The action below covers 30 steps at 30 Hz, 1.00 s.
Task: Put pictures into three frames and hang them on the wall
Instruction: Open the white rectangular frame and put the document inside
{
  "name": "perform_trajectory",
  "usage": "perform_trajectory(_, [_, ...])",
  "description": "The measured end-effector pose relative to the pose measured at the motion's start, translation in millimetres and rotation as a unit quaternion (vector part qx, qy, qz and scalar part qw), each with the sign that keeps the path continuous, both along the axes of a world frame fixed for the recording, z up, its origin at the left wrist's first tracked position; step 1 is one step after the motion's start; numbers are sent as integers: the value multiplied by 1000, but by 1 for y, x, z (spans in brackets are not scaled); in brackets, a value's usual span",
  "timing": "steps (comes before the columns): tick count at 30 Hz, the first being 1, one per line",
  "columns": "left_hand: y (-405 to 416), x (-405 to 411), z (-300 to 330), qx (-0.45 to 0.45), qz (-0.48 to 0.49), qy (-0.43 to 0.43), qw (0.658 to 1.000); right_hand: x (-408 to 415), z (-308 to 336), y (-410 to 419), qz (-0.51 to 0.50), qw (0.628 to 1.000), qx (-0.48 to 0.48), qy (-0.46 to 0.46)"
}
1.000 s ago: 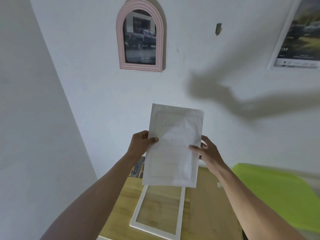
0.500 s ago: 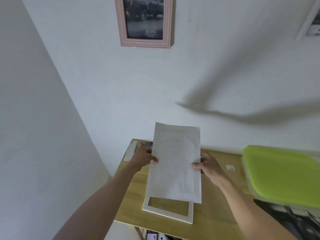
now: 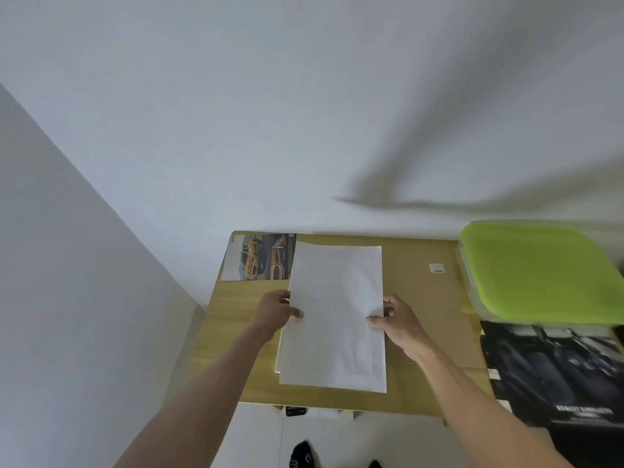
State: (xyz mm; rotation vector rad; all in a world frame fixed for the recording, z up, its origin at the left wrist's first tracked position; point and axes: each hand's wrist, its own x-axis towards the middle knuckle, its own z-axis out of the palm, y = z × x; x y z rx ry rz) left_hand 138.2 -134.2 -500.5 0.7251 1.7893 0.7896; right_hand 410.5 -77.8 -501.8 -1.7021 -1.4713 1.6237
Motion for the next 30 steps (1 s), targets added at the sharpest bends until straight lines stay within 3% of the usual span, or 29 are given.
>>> perform_trajectory(6, [0, -7, -25, 4, 13, 4, 1000, -17, -16, -1, -4, 998, 5, -65])
perform_trajectory(14, [20, -11, -42, 31, -41, 163, 985, -41, -28, 8, 27, 977, 62, -205])
perform_trajectory(22, [24, -8, -67, 18, -91, 212, 973, -43, -46, 15, 40, 967, 53, -247])
perform_trajectory(30, [23, -10, -61, -17, -162, 334, 928, -51, -52, 18, 79, 937, 67, -334])
